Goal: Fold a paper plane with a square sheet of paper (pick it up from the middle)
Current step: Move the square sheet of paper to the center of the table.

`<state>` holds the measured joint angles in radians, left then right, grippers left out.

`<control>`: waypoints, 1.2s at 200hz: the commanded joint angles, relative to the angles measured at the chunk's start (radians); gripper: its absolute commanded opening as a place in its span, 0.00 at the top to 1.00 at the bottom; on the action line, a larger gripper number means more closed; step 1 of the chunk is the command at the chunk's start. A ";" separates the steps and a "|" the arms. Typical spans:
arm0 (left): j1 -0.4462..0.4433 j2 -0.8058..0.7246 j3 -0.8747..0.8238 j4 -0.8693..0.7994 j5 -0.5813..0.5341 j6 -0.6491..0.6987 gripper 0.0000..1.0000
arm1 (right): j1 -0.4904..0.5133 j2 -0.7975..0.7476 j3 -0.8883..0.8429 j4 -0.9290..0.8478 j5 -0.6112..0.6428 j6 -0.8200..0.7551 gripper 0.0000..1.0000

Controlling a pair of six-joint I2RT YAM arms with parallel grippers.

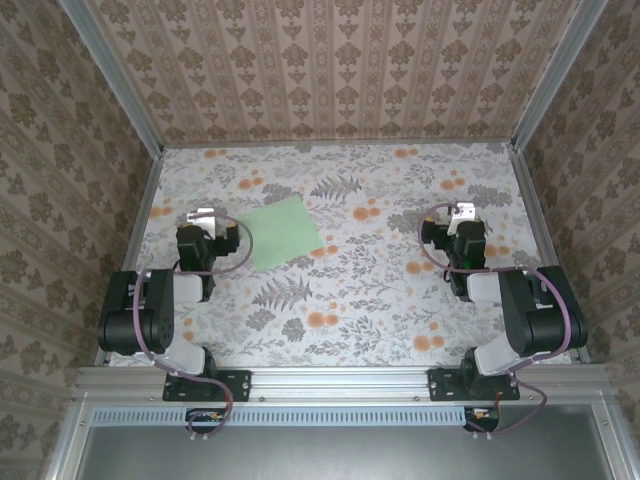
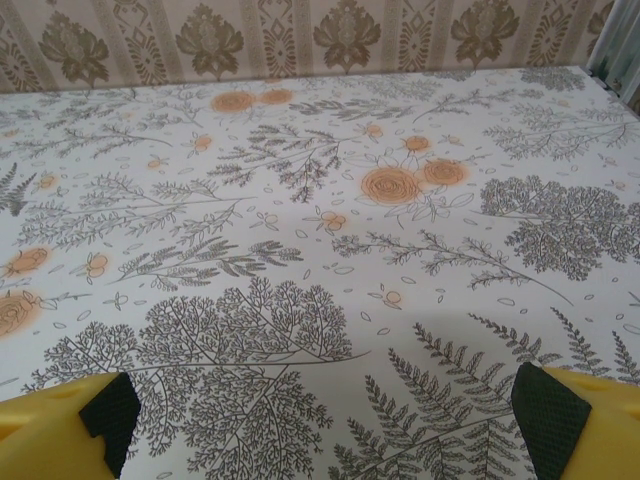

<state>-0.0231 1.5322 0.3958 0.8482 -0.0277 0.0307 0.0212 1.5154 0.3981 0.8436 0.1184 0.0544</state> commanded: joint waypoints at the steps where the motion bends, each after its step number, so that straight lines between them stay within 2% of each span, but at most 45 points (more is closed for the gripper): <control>1: 0.016 -0.034 0.017 -0.041 -0.052 -0.022 0.00 | -0.004 -0.068 0.032 -0.094 -0.020 -0.012 0.00; 31: 0.002 -0.131 0.042 -0.166 -0.120 -0.026 0.00 | 0.005 -0.228 0.072 -0.293 0.063 0.024 0.00; 52: -0.024 -0.212 0.078 -0.286 -0.203 -0.030 0.00 | 0.011 -0.347 0.137 -0.510 0.121 0.089 0.00; 69: -0.032 -0.280 0.146 -0.459 -0.233 -0.100 0.00 | 0.013 -0.416 0.229 -0.748 0.152 0.212 0.00; 85: -0.033 -0.309 0.254 -0.690 -0.208 -0.203 0.00 | 0.015 -0.425 0.326 -0.943 0.078 0.260 0.00; 105: -0.045 -0.280 0.406 -0.955 -0.153 -0.311 0.00 | 0.040 -0.399 0.400 -1.062 -0.014 0.270 0.00; 126: -0.087 -0.212 0.529 -1.116 -0.062 -0.378 0.00 | 0.059 -0.362 0.434 -1.094 -0.152 0.344 0.00; 146: -0.143 -0.128 0.608 -1.192 0.093 -0.398 0.00 | 0.111 -0.331 0.435 -1.062 -0.255 0.409 0.00; 171: -0.222 -0.014 0.675 -1.231 0.180 -0.471 0.00 | 0.241 -0.304 0.421 -1.016 -0.191 0.436 0.00; 196: -0.294 0.077 0.730 -1.264 0.192 -0.555 0.01 | 0.322 -0.235 0.441 -1.015 -0.179 0.498 0.00; 222: -0.328 0.144 0.731 -1.244 0.207 -0.642 0.02 | 0.392 -0.148 0.481 -1.030 -0.175 0.536 0.00; 240: -0.339 0.193 0.731 -1.217 0.233 -0.656 0.04 | 0.426 -0.084 0.503 -1.032 -0.182 0.555 0.00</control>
<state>-0.3527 1.6768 1.0988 -0.3614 0.1547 -0.5415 0.4091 1.3716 0.8520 -0.1661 -0.0544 0.5507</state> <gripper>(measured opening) 0.974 0.997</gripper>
